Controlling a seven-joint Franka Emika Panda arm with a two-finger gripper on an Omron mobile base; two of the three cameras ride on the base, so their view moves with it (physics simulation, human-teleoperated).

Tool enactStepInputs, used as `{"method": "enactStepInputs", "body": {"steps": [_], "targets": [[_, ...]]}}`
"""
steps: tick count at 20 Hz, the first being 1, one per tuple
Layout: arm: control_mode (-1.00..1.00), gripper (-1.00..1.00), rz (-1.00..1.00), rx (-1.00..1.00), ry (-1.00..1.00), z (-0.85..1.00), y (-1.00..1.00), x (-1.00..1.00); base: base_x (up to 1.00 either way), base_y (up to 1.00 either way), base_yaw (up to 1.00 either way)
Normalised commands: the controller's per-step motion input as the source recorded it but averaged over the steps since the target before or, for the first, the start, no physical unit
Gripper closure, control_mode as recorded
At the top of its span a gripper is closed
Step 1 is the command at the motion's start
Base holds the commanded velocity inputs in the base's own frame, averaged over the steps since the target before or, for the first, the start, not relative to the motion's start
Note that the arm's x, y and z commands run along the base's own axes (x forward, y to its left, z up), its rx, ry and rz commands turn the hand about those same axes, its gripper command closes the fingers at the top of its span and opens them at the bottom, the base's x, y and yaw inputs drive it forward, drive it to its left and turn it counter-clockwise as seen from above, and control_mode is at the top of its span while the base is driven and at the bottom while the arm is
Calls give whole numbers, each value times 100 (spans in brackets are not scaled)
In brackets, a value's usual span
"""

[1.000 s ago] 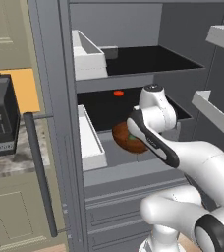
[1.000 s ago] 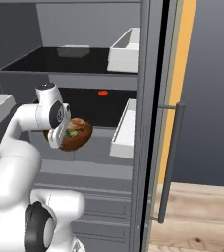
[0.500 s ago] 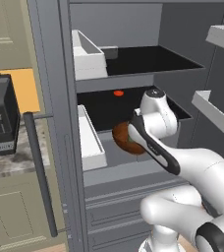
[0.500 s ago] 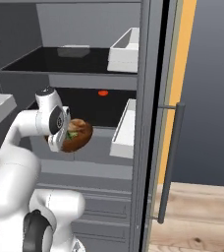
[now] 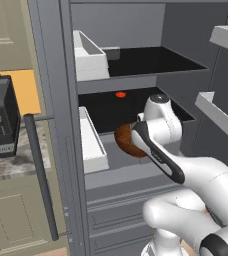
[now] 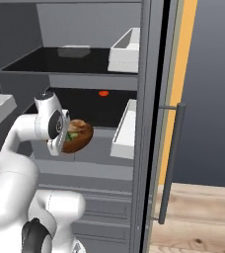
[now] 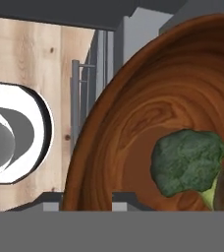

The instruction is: Pick the chicken drumstick and broccoli from their plates and place them in the bowl. Then put the bowl in the fridge.

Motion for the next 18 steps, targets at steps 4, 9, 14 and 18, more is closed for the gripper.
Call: {"method": "enactStepInputs", "body": {"steps": [4, 9, 14, 18], "targets": [[-100, 100, 0, 0, -4, -2, 0, -17, 0, 0, 0], [-100, 100, 0, 3, -14, 35, 0, -44, 0, 0, 0], [-100, 100, 0, 0, -8, 51, -5, -34, 0, 0, 0], [-100, 100, 0, -2, -30, 33, -9, -10, 0, 0, 0]]}}
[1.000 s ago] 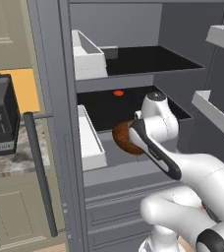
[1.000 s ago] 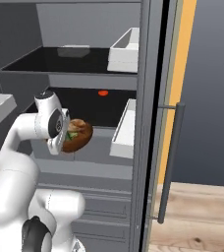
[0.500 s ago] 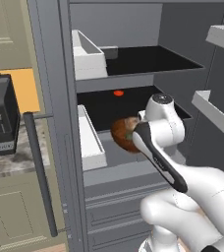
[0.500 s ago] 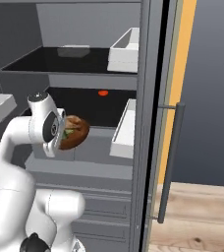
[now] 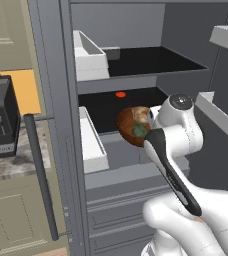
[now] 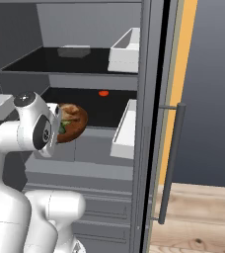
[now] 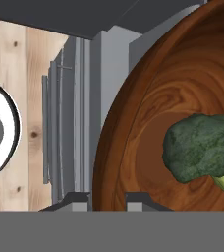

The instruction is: Pick the chicken drumstick and broccoli from their plates and place them in the bowl. Then put the bowl in the fridge.

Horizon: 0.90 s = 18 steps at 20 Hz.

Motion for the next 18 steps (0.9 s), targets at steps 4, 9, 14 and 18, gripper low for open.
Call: {"method": "enactStepInputs", "body": {"steps": [4, 9, 14, 18], "targets": [[-100, 100, 2, -3, -22, 19, -11, 20, 0, 0, 0], [-100, 100, 7, 0, -6, 4, -4, 53, 0, 0, 0], [-100, 100, 10, 0, 2, 0, 1, 66, 0, 0, 0], [-100, 100, 2, -1, 1, 0, 3, 72, 0, 0, 0]]}}
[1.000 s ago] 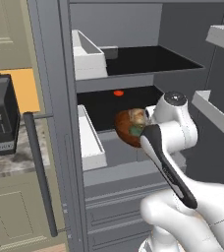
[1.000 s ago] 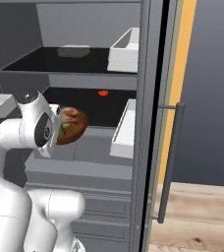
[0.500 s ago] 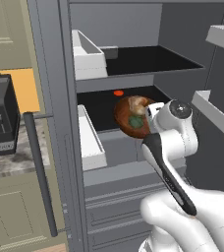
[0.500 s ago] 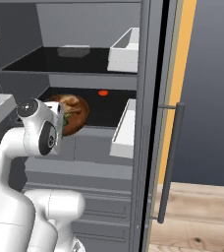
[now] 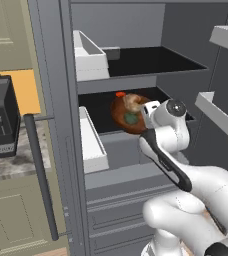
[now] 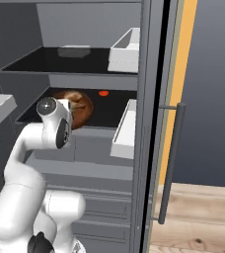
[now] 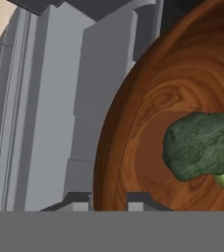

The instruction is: Pick the chicken drumstick and broccoli from their plates and place them in the bowl. Then put the bowl in the fridge.

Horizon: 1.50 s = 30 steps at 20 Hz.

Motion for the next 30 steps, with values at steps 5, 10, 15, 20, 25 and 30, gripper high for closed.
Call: {"method": "enactStepInputs", "body": {"steps": [5, 10, 15, 20, 25, 30], "targets": [[-100, 100, 0, -5, 2, -8, 11, 69, 0, 0, 0], [-100, 100, 0, -4, 3, -10, 18, 64, 0, 0, 0], [-100, 100, 0, -6, 6, -23, 8, 50, 0, 0, 0], [-100, 100, 0, 0, 0, -22, 5, 46, 0, 0, 0], [-100, 100, 0, 0, 0, -11, 5, 47, 0, 0, 0], [-100, 100, 0, 0, 0, -16, 7, 36, 0, 0, 0]]}}
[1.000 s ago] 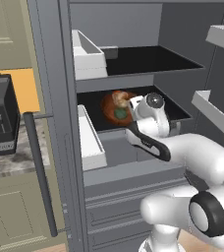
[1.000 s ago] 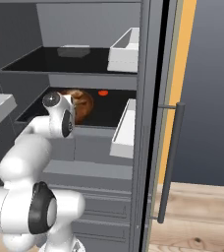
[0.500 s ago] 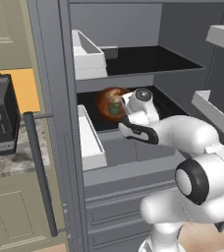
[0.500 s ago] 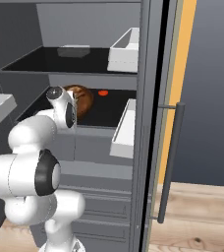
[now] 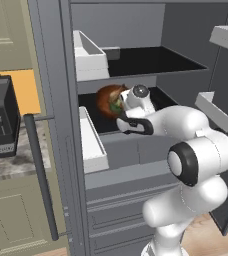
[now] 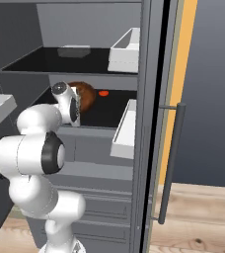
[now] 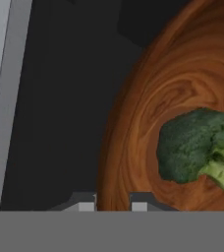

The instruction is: Pick the chicken drumstick and broccoli from their plates and place them in the bowl. Then put the bowl in the fridge.

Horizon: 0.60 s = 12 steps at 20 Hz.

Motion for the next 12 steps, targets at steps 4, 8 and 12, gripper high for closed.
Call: {"method": "enactStepInputs", "body": {"steps": [4, 8, 12], "targets": [[-100, 100, 0, 0, 0, -14, 9, 39, 0, 0, 0], [-100, 100, 0, 0, 0, -17, 11, 30, 0, 0, 0], [-100, -100, 0, 0, 0, -20, 7, 15, 0, 0, 0]]}}
